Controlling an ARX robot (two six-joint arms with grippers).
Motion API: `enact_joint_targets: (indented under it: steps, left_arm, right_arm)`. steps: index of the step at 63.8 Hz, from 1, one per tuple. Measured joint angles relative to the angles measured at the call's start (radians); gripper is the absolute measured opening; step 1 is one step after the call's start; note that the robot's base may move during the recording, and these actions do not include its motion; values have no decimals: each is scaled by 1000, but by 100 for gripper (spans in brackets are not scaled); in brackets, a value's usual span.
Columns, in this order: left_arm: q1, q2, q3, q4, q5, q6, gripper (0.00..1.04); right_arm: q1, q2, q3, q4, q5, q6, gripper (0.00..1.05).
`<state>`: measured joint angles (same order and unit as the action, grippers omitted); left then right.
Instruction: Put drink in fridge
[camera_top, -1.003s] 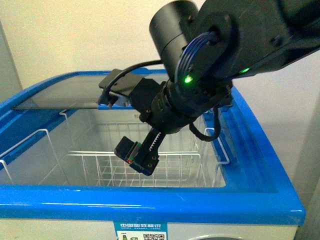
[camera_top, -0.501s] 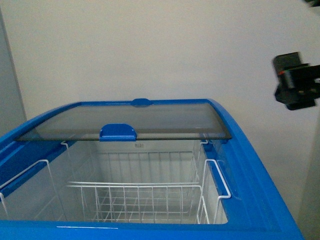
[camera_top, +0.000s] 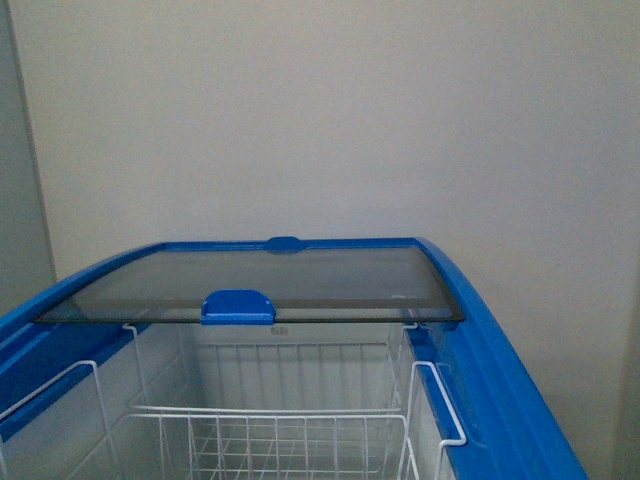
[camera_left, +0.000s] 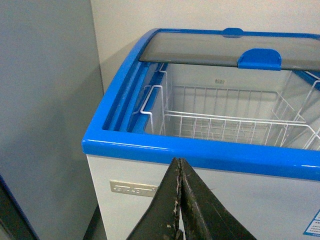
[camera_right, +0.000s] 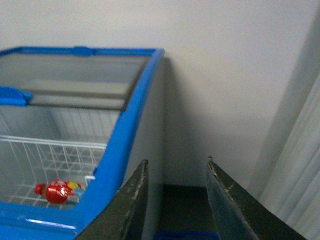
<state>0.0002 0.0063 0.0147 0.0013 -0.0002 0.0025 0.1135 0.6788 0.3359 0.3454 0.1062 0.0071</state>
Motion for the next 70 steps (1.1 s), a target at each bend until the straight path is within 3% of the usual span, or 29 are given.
enact_joint_targets:
  steps: [7,12,70]
  left_arm:
    - [0,0,0,0,0,0,3]
    - [0,0,0,0,0,0,3]
    - [0,0,0,0,0,0,3]
  right_arm:
    - [-22,-29,-69,9,-18,0,20]
    - [-92,-77,-113,16,-100,-2,2]
    - [-111,-410,-313,-92,-106,-3,3]
